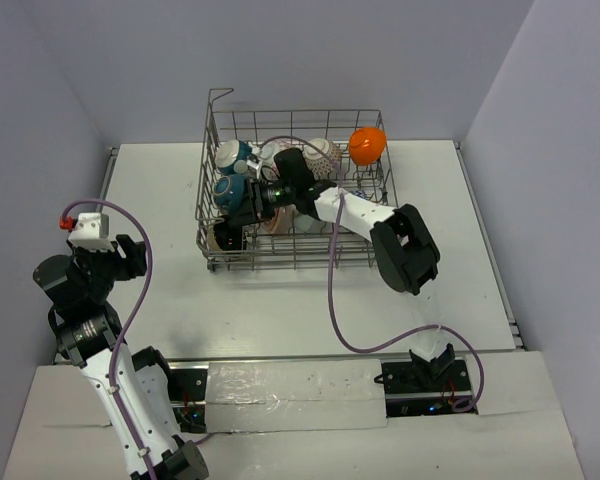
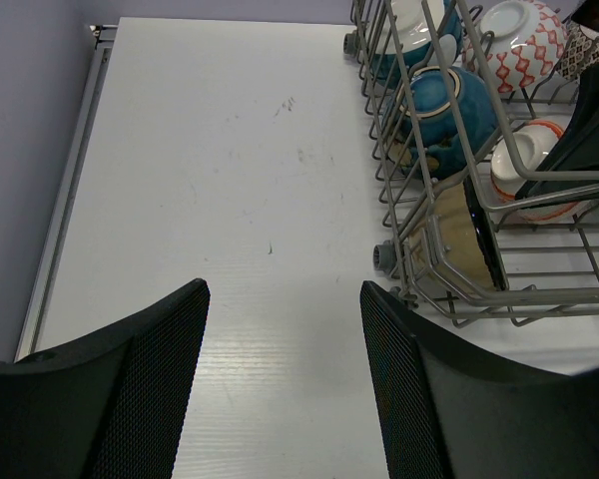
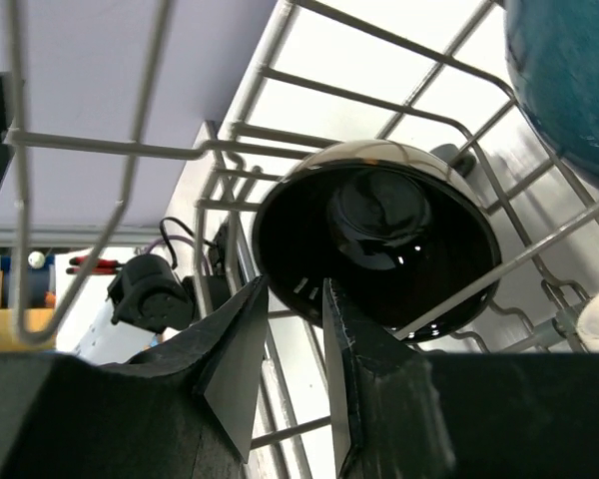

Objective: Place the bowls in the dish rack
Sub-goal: Turn the bowl upside down over the dish rack.

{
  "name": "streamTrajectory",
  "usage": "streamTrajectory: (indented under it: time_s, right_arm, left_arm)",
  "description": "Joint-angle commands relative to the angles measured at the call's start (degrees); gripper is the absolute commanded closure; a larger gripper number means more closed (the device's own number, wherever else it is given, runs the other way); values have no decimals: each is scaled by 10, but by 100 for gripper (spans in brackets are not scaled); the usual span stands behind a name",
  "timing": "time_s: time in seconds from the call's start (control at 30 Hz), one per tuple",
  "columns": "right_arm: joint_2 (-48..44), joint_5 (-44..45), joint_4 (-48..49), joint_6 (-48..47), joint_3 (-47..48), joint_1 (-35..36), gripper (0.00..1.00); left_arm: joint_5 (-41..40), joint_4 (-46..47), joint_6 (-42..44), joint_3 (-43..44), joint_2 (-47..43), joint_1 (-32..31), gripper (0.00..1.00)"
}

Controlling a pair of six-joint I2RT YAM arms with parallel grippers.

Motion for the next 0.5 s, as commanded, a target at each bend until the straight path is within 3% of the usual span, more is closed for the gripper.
streamTrajectory:
  time_s: [0.0,0.47]
  right_arm:
    - [-45,7,-32,-34,42,4,63]
    - [-25,23,-90,-76,94,42,61]
  left_arm:
    - [10,14,-5,-3,-4,3,32]
    - [11,15,-5,-2,-6,3,32]
